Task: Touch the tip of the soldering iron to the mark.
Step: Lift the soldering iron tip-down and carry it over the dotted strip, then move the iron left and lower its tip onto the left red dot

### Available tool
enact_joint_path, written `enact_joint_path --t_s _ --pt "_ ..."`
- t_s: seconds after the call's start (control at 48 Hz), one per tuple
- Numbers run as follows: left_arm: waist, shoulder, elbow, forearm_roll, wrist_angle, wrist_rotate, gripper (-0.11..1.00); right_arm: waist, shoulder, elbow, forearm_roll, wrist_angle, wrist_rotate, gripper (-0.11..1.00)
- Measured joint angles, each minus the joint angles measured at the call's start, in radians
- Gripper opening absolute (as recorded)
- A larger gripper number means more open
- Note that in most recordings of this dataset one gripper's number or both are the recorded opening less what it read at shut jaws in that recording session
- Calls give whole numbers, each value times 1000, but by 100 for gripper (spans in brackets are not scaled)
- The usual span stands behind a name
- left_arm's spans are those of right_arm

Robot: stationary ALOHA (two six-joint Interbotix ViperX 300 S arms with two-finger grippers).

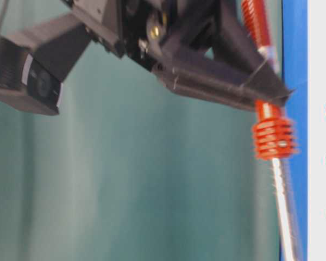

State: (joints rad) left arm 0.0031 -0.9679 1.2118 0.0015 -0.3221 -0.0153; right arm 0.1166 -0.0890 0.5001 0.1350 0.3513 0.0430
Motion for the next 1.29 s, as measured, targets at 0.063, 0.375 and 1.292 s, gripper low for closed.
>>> enact_joint_path --t_s 0.063,0.375,1.292 --pt "0 0 0 0 2 0 2 -31 -6 0 -21 15 -2 6" --pt "0 0 0 0 2 0 2 -184 -21 0 -137 69 -9 6" --pt "0 0 2 0 2 0 2 -324 -20 -32 -241 224 -43 6"
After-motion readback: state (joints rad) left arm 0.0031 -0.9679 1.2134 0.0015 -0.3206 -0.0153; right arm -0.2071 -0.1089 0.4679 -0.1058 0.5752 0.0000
